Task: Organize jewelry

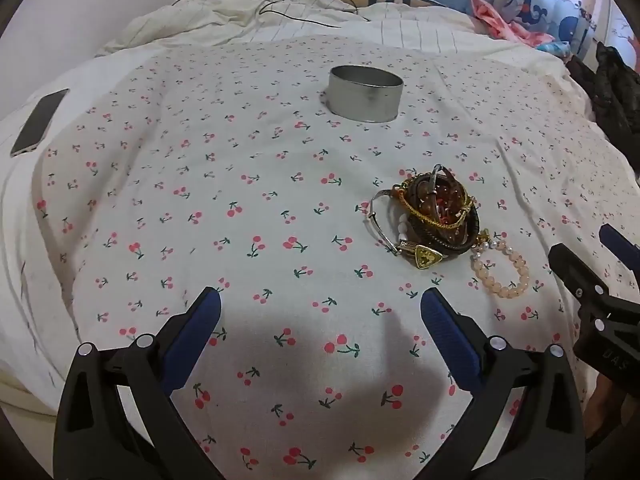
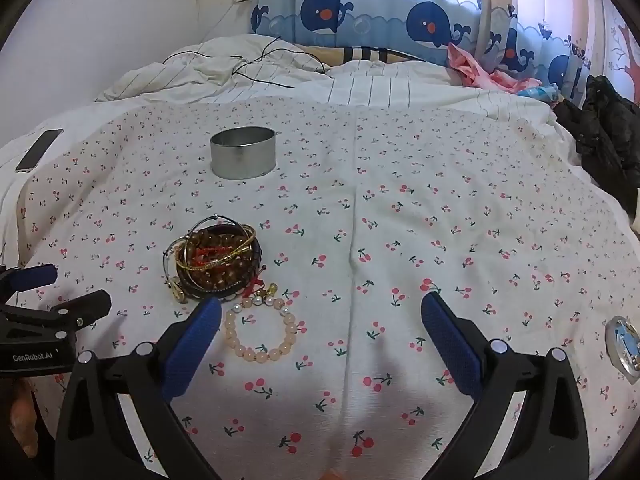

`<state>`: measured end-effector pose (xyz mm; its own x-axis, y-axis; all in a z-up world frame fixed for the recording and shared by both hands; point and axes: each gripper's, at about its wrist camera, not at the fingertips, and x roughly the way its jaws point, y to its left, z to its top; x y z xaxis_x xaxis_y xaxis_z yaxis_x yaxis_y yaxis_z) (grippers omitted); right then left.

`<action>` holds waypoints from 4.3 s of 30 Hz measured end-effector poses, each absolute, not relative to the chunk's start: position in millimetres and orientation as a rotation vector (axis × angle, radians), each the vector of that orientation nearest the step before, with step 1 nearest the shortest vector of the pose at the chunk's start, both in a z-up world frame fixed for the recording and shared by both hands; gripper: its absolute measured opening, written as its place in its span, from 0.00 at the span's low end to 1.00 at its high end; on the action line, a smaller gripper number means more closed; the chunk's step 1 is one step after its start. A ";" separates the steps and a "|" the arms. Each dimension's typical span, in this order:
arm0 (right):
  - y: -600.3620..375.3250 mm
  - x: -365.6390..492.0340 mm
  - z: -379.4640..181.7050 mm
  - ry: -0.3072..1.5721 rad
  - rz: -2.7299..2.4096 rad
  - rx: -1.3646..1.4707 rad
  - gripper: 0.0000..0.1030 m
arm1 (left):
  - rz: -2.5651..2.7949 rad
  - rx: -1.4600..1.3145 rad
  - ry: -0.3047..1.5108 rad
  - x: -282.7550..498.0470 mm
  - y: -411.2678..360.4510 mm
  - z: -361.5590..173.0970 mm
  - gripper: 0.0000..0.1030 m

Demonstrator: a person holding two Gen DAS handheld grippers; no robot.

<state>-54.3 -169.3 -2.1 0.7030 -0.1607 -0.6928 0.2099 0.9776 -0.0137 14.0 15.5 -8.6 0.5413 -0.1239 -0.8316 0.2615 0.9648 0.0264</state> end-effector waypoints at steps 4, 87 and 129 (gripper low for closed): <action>-168.5 -54.9 -1.4 0.759 -0.206 0.061 0.93 | -0.253 0.079 0.987 18.8 21.5 -9.3 0.94; -167.0 -34.9 -10.9 0.806 -0.194 0.057 0.93 | -0.314 0.199 0.857 48.8 -8.4 -13.9 0.94; -199.5 9.0 -21.7 0.923 -0.007 0.152 0.83 | -0.856 0.050 0.973 93.4 -47.4 0.0 0.94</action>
